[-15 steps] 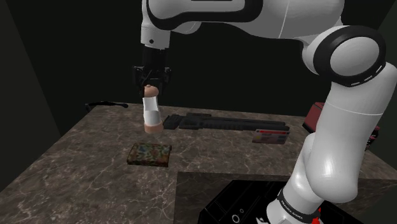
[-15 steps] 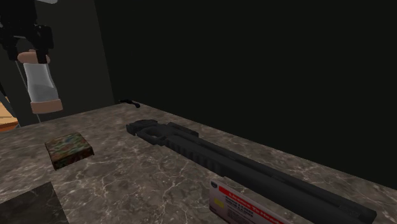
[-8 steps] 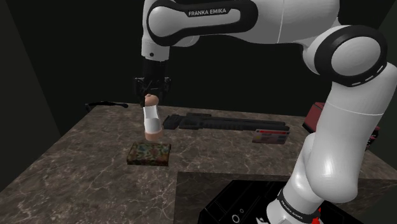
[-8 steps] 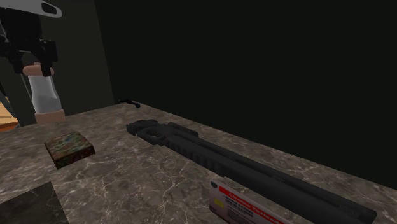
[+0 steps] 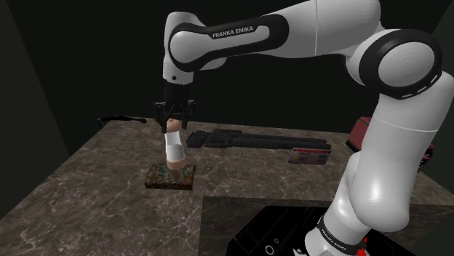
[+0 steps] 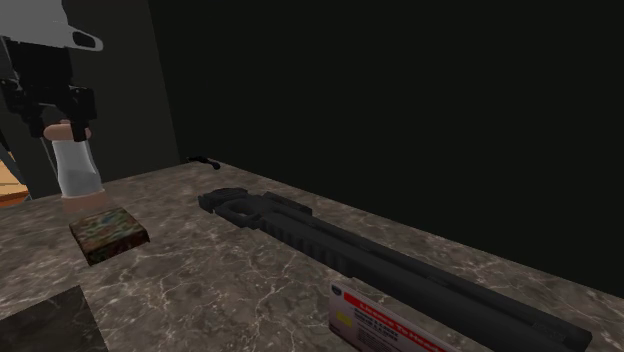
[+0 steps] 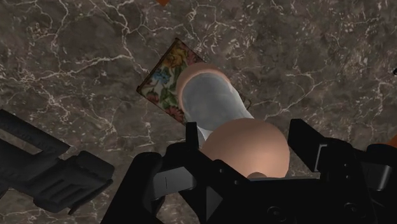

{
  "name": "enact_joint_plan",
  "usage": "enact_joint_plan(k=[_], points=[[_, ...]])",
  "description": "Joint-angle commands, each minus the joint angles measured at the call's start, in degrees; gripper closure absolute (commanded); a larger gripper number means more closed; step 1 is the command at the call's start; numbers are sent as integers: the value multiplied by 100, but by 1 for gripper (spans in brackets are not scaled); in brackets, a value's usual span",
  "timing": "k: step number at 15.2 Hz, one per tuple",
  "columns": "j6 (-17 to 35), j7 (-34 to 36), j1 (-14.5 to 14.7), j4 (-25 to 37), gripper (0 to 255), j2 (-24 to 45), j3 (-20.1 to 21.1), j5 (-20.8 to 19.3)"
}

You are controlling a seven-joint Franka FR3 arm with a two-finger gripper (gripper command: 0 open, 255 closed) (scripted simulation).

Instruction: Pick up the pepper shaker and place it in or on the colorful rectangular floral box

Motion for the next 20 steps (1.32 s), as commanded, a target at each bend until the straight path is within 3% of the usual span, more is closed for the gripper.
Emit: enact_joint_plan(k=[1,8,16,17,20], points=[[147,-19,-2,-110,255,33,-2,1],[687,-66,6,-532,255,155,1,8],[687,-66,6,-532,255,155,0,8],[687,-66,5,-532,0,155,0,8],[688,-66,5,-532,0,155,0,8]])
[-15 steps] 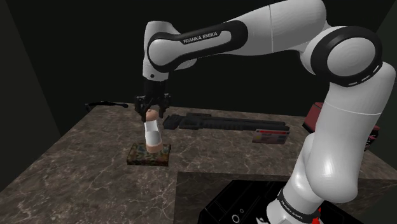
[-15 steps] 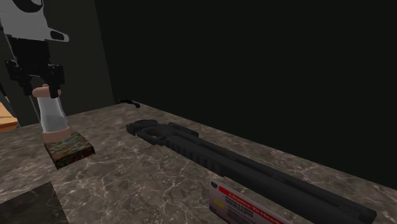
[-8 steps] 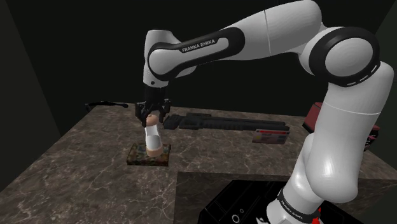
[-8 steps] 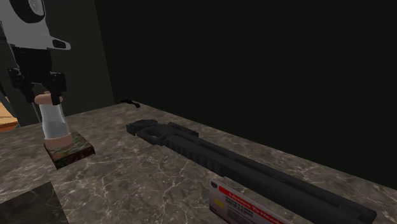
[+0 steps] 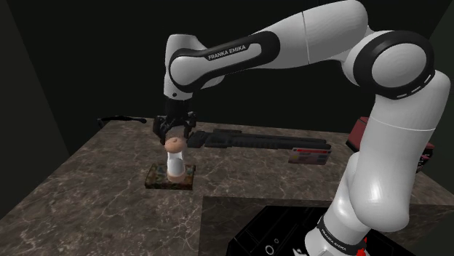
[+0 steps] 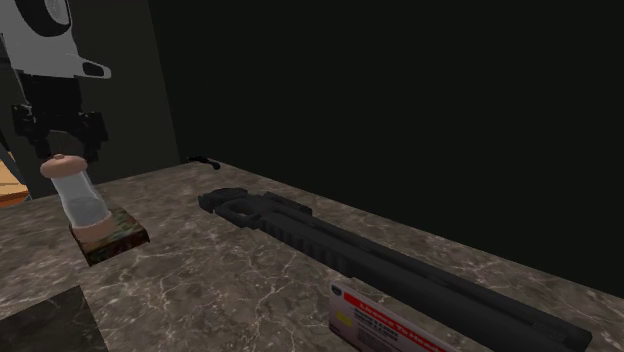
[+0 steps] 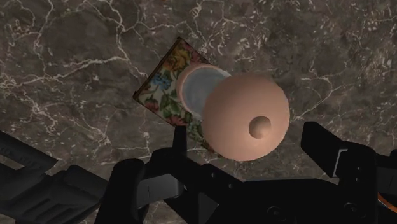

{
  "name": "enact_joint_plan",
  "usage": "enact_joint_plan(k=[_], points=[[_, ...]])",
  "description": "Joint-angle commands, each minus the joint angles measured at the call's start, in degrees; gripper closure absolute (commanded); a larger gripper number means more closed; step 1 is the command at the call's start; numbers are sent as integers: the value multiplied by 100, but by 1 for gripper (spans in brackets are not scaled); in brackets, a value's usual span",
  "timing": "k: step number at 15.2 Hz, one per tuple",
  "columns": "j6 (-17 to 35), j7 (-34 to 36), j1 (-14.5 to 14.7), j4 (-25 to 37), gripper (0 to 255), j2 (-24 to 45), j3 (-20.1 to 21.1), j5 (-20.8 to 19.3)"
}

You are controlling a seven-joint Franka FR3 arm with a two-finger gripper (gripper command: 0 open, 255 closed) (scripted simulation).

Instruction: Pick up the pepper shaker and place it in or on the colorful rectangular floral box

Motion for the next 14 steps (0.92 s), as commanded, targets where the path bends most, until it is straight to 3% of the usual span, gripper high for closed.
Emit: enact_joint_plan(k=[1,6,14], points=[[0,0,0,0,0,0,0,0],[-684,1,-43,507,0,-174,-27,0],[-684,1,-42,507,0,-174,-27,0]])
